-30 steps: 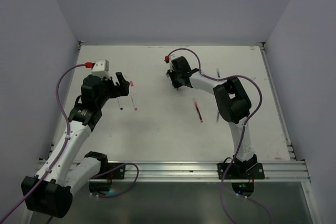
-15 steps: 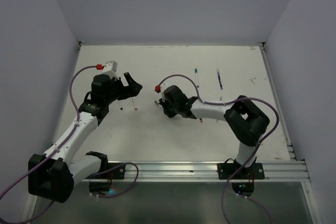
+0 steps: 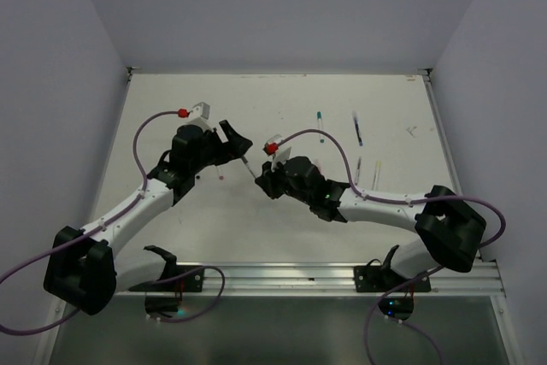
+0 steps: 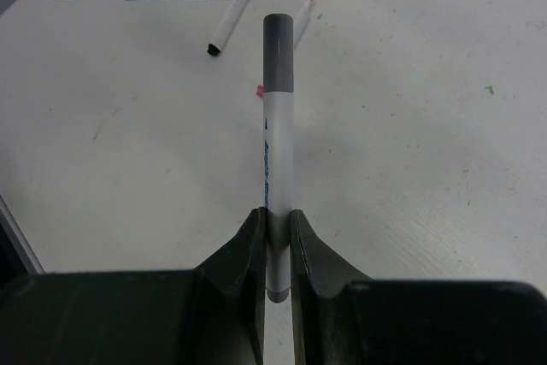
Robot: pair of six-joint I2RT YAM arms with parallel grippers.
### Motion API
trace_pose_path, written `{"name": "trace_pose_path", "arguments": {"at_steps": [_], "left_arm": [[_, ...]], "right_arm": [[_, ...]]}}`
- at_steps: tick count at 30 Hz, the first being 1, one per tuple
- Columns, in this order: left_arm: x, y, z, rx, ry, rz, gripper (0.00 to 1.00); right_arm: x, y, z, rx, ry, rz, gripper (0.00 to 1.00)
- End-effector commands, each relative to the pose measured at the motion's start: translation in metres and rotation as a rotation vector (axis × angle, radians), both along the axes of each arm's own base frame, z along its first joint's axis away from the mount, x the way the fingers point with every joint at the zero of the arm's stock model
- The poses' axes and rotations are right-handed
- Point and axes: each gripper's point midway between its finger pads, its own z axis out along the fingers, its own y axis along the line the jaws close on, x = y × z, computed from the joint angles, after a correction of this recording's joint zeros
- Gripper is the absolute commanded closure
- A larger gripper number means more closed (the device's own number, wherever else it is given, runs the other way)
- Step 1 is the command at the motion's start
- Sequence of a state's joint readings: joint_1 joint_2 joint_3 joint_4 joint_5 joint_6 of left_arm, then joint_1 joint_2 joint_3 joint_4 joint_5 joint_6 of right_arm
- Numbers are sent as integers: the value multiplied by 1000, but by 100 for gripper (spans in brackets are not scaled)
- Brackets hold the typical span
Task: Open the pen caps
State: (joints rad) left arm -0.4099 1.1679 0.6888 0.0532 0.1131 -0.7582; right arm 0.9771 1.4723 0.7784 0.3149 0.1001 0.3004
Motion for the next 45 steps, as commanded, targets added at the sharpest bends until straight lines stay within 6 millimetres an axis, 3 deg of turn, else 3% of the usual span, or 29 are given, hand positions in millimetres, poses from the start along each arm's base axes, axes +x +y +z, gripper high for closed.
{"name": "trace_pose_path", "arguments": {"at_steps": [1, 13, 29, 34, 36, 38, 39, 41, 45], "left_arm": [[11, -6, 21, -73, -70, 43, 17], [5, -19, 17, -86, -79, 32, 35], [3, -30, 18, -71, -93, 13, 58], [4, -31, 19, -67, -97, 11, 72], [4, -30, 19, -60, -101, 8, 90], [3, -30, 20, -54, -103, 6, 100], [2, -29, 21, -53, -104, 6, 100], [1, -29, 22, -57, -105, 6, 100], [-2, -30, 25, -70, -110, -8, 100]], "right_arm": [[5, 6, 32, 119, -63, -38, 100], [4, 10, 45, 169, -79, -33, 100], [3, 15, 42, 166, -67, -20, 100], [2, 16, 40, 164, -65, -19, 100], [1, 16, 42, 166, -67, -16, 100], [0, 15, 44, 172, -67, -13, 100], [0, 16, 45, 177, -68, -11, 98], [-1, 17, 46, 181, -67, -5, 83], [0, 18, 48, 182, -68, -3, 61]]}}
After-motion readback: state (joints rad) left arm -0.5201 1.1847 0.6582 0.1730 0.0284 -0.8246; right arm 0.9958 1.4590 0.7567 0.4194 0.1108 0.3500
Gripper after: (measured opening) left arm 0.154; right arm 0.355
